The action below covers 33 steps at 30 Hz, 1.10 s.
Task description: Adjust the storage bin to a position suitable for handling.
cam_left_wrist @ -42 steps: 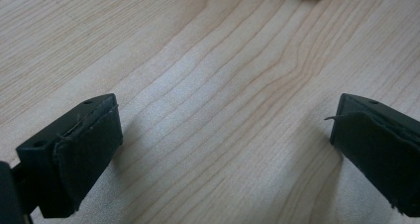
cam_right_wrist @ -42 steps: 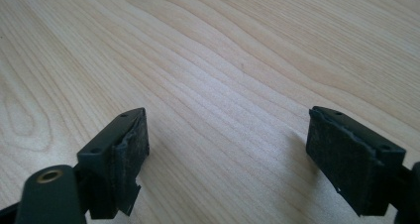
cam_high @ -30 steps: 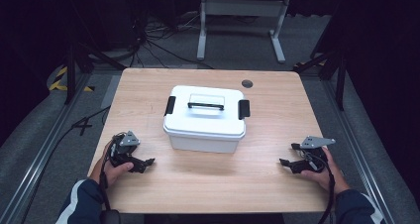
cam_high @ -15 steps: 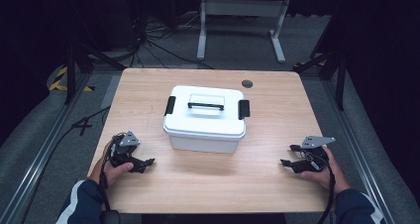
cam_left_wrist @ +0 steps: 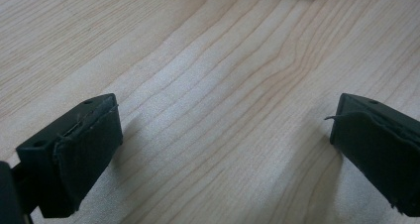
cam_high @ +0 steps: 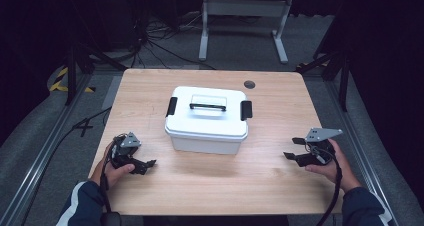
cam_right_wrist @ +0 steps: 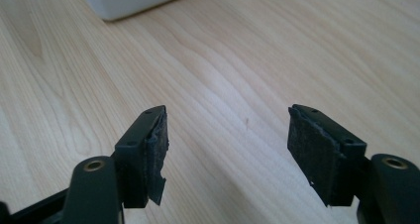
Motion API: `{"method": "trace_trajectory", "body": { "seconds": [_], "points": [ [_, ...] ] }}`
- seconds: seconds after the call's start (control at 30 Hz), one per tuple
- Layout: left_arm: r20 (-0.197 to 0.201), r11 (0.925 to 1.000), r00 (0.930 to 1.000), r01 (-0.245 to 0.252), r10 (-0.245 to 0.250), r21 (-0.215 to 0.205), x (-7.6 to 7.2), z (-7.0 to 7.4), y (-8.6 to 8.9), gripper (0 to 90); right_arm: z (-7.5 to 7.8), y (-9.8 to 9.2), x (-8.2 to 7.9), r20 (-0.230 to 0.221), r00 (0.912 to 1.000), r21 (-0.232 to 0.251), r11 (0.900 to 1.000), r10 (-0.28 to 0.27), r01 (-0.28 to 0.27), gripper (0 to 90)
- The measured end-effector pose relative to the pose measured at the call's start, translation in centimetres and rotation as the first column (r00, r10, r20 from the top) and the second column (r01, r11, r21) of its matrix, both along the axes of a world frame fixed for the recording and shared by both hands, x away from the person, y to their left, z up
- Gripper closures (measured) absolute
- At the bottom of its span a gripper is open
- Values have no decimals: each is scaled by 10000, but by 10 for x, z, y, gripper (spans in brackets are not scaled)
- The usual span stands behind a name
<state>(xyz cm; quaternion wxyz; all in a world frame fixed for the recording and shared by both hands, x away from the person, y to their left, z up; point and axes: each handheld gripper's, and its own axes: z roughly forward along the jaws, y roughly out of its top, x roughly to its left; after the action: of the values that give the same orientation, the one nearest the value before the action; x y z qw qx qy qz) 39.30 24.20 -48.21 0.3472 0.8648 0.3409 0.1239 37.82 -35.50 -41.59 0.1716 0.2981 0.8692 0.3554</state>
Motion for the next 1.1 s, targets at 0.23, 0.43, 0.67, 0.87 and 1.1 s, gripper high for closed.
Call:
{"method": "trace_trajectory", "body": {
  "seconds": [0.23, 0.43, 0.67, 0.87, 1.1],
  "points": [
    [0, 10000, 10000, -16, 16, 2, 0, 0, 0, 1, 26, 6, 7, 441, 9983, -179, 9991, 379, -371, 350],
    [-8, 10000, 10000, -20, 20, 7, 0, 0, 0, 1, 58, 15, 13, 738, 9943, -391, 9965, 770, -743, 385],
    [-8, 10000, 10000, -21, 21, 4, 0, 0, 0, 1, 86, 28, 24, 941, 9888, -640, 9918, 1160, -1103, 385],
    [-5, 10000, 10000, -22, 22, -1, 0, 0, 0, 1, 106, 38, 30, 1221, 9841, -861, 9891, 1293, -1193, 388],
    [-1, 10000, 10000, -20, 20, 0, 0, 0, 0, 1, 127, 59, 37, 1231, 9770, -1365, 9781, 1742, -1572, 410]
  ]
}}
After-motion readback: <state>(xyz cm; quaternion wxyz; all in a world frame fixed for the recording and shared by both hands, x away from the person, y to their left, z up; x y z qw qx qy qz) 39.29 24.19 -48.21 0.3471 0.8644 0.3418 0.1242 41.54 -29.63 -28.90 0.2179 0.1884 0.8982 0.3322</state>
